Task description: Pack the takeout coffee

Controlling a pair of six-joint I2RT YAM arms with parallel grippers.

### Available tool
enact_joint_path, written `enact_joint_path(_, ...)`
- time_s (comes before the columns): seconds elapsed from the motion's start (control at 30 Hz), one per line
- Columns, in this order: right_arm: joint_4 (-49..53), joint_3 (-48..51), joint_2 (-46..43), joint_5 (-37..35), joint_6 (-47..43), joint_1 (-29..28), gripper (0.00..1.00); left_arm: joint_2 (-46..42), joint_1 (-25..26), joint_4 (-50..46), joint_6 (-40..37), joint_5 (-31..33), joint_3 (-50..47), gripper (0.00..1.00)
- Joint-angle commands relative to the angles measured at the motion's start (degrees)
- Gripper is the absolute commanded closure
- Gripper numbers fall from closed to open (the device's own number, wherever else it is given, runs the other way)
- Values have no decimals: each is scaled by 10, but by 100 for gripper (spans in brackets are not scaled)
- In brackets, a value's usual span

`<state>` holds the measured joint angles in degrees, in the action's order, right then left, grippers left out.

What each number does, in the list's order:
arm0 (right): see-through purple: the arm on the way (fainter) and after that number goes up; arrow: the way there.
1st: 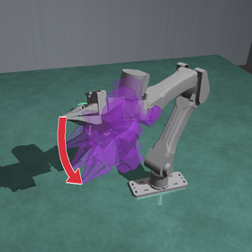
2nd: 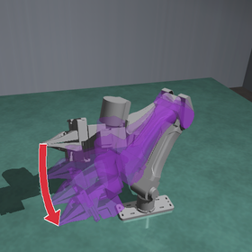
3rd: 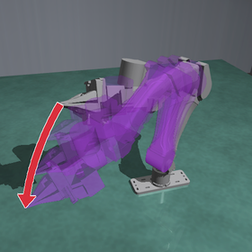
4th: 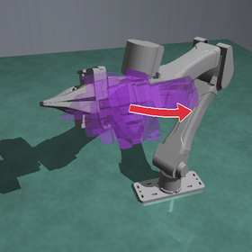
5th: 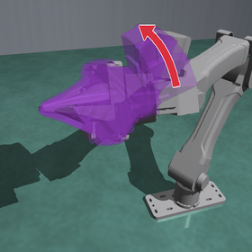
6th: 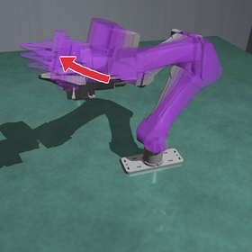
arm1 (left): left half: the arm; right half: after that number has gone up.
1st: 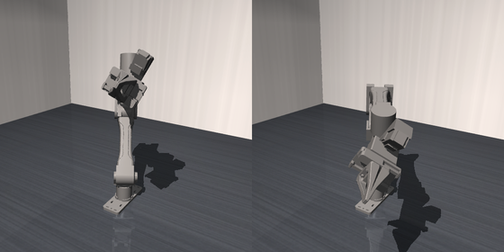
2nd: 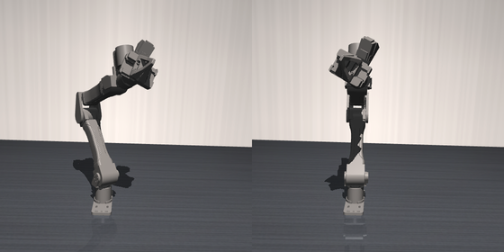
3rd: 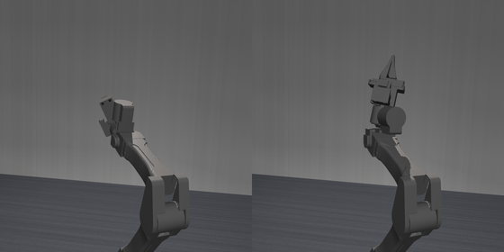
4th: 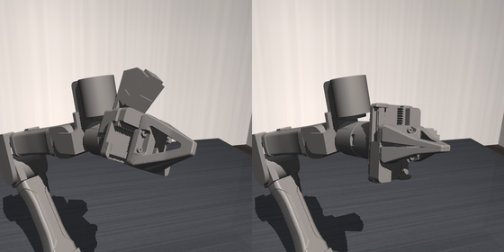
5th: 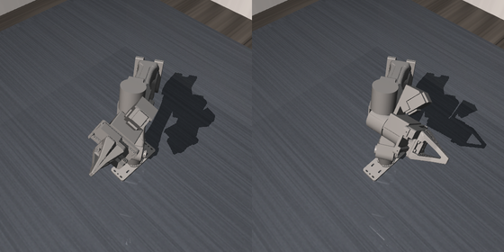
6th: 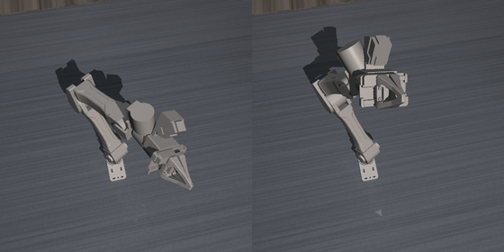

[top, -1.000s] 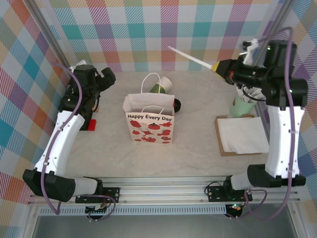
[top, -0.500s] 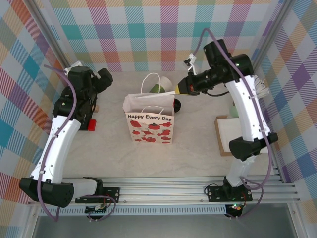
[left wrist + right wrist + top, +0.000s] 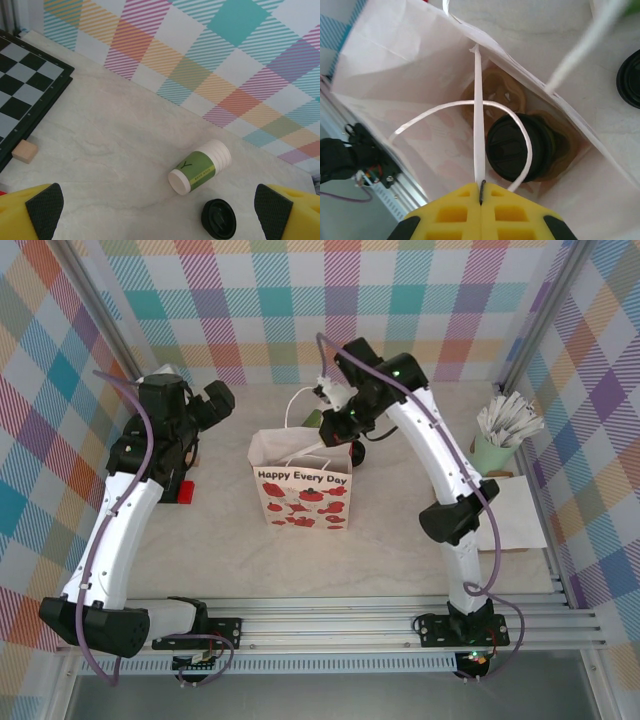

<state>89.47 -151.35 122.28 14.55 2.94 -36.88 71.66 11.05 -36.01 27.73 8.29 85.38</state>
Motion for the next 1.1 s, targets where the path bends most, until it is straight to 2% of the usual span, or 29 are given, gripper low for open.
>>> enact_joint_path(0.0, -8, -16, 7, -40, -31, -16, 100, 0, -6, 9, 6, -28, -3, 0)
enact_joint_path(0.2, -22, -15, 29, -57, -36, -31, 100, 16, -6, 9, -24, -94, 1, 0)
enact_joint_path(0.33, -22, -15, 41, -60, -39, -35, 99, 23, -6, -6, -34, -83, 13, 0)
enact_joint_path(0.43, -24, -14, 44, -65, -39, -38, 94, 17, -5, -6, -31, -80, 4, 0)
enact_joint_path(0.57, -26, -14, 45, -79, -40, -38, 78, 7, -5, -7, -25, -72, -10, 0)
enact_joint_path(0.67, -28, -14, 39, -82, -40, -38, 72, 3, -6, -7, -25, -67, -13, 0)
enact_joint_path(0.87, -31, -9, 14, -122, -46, -38, 44, 3, -6, -7, -25, -52, -13, 0)
enact_joint_path(1.07, -69, 51, -38, -137, -59, -38, 26, 3, -6, -8, -23, -40, -14, 0)
